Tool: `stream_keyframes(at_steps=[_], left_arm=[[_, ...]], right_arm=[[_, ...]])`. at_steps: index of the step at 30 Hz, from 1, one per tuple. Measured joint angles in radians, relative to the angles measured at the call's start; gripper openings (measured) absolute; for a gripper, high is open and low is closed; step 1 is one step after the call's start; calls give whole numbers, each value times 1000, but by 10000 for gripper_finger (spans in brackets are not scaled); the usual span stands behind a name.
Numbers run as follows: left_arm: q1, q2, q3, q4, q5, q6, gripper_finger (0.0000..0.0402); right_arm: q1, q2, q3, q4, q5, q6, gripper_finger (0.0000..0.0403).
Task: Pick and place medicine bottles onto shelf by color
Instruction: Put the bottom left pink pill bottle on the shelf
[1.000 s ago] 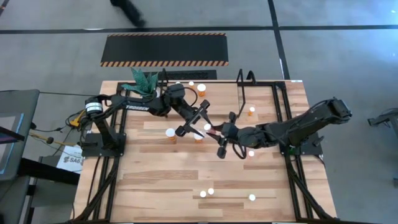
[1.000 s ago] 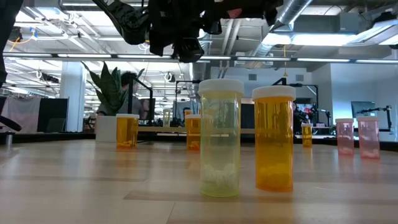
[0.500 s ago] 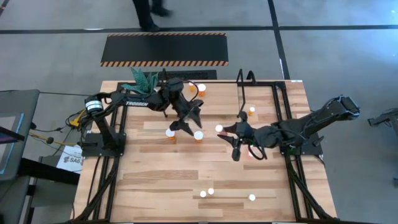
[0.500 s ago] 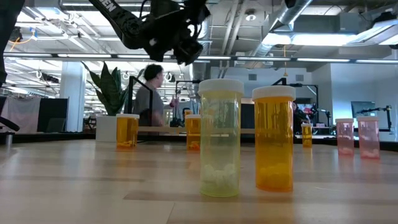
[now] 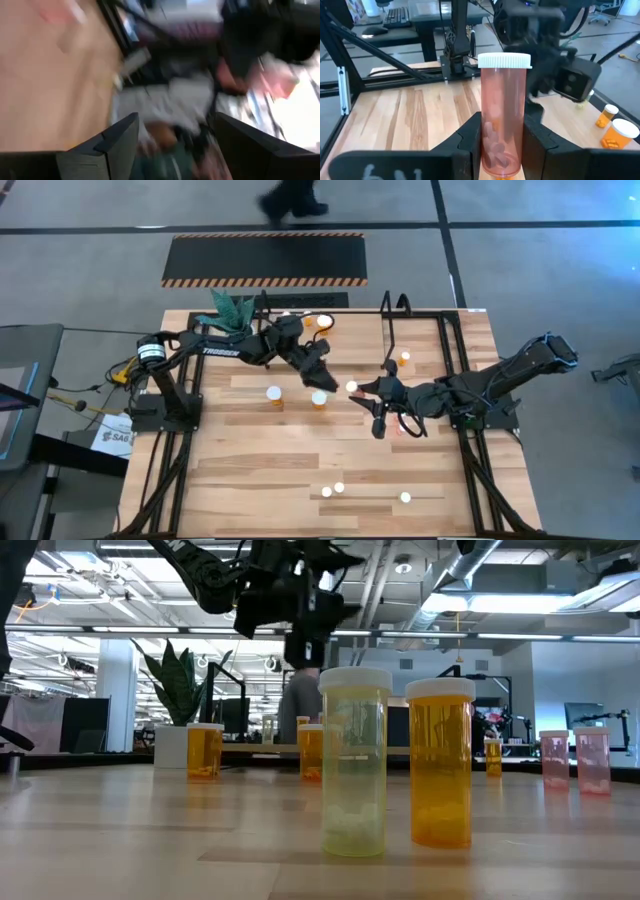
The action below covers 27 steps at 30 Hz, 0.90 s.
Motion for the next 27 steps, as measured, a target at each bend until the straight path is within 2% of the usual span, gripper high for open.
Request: stream_keyframes(at_steps=[3,6,8,11,15,20,23,27], left_arm=[[-3,0,2,-47,-225,2,242],[8,30,59,-139,-385,6,242],[13,33,60,-192,-494,-3,242],[14,37,63,-240,-715,9,242],[13,51,63,-262,-921,9,242],[29,62,62,-269,-1008,38,242],[46,63,66,-205,-1010,83,242],[51,63,109,-206,-1006,95,242]], right_arm=[[0,0,0,0,0,0,116],[0,0,0,0,0,3,116],[0,0,0,0,0,2,116],[0,0,0,0,0,2,116],[0,0,0,-1,0,2,116],[0,0,0,-2,0,1,116],[0,0,0,-3,0,0,116],[0,0,0,-4,0,0,116]])
